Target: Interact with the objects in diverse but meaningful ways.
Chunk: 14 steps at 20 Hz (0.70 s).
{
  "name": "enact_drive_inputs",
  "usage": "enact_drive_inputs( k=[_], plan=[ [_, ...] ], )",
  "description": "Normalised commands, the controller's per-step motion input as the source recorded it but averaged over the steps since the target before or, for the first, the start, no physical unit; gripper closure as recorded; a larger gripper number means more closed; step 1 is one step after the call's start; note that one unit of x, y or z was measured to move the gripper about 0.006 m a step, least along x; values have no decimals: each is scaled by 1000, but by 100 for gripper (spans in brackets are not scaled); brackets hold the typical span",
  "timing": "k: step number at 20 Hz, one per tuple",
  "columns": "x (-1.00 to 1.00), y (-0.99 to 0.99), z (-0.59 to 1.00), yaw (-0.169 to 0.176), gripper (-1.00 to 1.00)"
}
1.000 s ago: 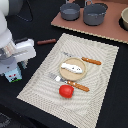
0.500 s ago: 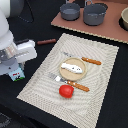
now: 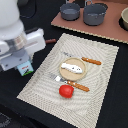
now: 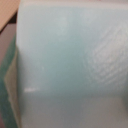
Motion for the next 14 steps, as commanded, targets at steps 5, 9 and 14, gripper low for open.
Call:
enact_drive_inputs(
  k=[5,9,14],
  plan=[
    [644,871,712,6,100],
    [801,805,431,0,100],
    [867,749,164,0,100]
  ],
)
